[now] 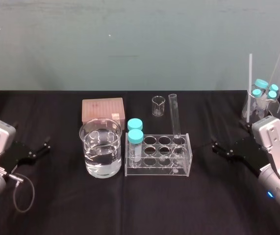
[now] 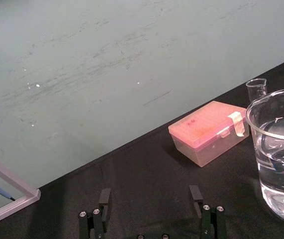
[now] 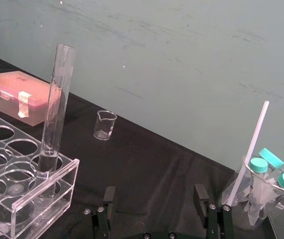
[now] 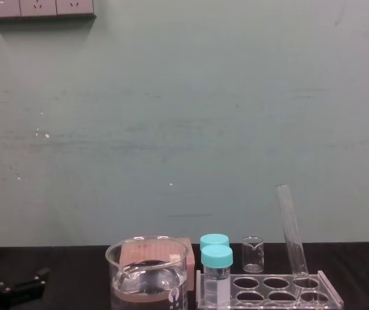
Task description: Hold the test tube with one hand and immerse one end into the beaker, then return it to the test tube rack.
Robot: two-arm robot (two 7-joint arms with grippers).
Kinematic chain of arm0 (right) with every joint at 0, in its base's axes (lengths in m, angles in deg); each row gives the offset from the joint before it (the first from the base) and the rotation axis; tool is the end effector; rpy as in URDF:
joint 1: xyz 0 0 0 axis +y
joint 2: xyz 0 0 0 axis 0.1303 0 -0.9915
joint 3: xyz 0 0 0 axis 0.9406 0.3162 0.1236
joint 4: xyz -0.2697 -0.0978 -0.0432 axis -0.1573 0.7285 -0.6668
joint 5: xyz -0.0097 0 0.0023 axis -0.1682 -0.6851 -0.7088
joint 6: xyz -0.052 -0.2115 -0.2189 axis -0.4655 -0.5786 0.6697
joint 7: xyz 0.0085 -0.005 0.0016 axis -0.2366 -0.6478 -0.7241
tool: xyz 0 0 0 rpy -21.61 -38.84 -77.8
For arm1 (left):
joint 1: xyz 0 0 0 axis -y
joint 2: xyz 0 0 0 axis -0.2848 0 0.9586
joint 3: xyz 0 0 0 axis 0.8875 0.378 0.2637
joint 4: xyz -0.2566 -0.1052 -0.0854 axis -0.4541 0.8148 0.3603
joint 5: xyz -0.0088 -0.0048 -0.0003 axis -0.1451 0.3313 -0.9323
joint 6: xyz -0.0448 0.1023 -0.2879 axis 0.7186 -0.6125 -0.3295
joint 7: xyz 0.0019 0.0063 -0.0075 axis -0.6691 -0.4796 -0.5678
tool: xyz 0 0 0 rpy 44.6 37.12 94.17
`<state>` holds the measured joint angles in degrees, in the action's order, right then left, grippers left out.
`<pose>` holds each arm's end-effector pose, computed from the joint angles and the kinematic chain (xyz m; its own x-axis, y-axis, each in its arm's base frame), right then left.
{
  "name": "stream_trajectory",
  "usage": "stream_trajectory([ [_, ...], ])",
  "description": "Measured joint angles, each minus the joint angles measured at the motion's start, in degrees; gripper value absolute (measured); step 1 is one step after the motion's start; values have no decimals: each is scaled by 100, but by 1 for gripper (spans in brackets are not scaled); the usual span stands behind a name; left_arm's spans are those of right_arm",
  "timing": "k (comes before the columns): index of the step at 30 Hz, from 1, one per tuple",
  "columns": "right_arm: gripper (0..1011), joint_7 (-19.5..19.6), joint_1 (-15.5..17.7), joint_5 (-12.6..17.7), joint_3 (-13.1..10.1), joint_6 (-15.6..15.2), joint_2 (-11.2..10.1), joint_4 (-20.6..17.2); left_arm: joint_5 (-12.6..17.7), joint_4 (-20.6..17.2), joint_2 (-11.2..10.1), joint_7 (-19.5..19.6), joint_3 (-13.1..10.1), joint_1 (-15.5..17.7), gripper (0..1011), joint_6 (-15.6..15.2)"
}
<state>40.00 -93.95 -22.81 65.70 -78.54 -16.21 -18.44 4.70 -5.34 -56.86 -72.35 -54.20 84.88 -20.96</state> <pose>0.3581 -0.0827 -0.3023 0.2923 -0.8803 0.3736 0.9553 0.2873 -0.0703 0.3580 0.0828 -0.3023 0.2924 0.8803 0.3736 -0.9552 0.2875 0.0703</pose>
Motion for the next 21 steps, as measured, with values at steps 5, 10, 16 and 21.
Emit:
stream_trajectory([
  [5, 1000, 0, 0, 0, 0, 0, 0, 0, 0, 0, 0, 0, 0, 0, 1000, 0],
  [10, 1000, 0, 0, 0, 0, 0, 0, 0, 0, 0, 0, 0, 0, 0, 1000, 0],
  [16, 1000, 0, 0, 0, 0, 0, 0, 0, 0, 0, 0, 0, 0, 0, 1000, 0],
  [21, 1000, -33, 1, 8, -16, 5, 1, 0, 0, 0, 0, 0, 0, 0, 1000, 0],
])
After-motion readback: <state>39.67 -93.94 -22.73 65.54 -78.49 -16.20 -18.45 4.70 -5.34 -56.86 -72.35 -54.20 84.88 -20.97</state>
